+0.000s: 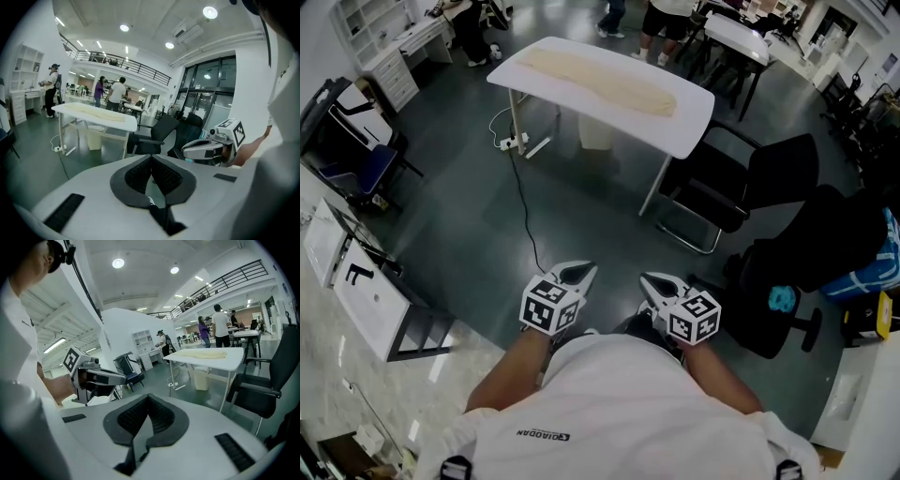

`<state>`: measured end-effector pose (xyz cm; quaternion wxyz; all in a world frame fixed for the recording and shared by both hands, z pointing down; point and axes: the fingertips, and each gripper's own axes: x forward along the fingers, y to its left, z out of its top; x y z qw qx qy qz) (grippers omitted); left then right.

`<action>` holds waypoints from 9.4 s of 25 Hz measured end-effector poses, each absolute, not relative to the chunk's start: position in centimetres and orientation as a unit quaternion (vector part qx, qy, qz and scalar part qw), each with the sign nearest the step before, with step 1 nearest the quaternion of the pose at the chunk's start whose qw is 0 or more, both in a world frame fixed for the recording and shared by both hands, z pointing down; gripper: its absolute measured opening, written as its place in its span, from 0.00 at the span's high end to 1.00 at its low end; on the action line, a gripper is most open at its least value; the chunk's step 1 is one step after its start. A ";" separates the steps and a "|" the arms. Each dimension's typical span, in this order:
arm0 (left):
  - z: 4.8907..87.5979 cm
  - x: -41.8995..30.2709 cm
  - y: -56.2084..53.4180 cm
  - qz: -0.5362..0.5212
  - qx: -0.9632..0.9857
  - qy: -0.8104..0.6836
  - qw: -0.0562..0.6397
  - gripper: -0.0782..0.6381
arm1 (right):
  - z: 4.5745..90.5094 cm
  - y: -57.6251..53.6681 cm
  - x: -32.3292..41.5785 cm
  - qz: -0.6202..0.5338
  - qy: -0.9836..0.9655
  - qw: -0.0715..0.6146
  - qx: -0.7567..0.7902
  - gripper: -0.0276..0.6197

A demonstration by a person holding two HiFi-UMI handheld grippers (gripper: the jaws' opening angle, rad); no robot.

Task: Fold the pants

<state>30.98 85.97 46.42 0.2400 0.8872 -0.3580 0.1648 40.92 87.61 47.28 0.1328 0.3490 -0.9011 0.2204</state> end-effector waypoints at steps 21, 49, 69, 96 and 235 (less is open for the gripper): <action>46.0 28.7 84.7 0.165 0.878 -0.382 0.236 0.85 | 46.4 84.5 38.7 0.220 -0.909 0.117 0.334 0.93; 45.9 28.7 65.4 0.184 0.865 -0.399 0.243 0.85 | 46.4 64.4 38.0 0.229 -0.917 0.093 0.313 0.93; 44.9 36.8 49.4 0.198 0.885 -0.367 0.206 0.85 | 45.1 49.0 45.9 0.216 -0.909 0.055 0.352 0.93; 45.8 38.1 41.5 0.205 0.884 -0.361 0.215 0.85 | 48.0 43.0 46.7 0.267 -0.892 0.041 0.361 0.93; 51.2 16.7 -14.2 0.283 0.886 -0.299 0.214 0.85 | 55.6 -11.0 49.9 0.382 -0.656 -0.096 0.643 0.87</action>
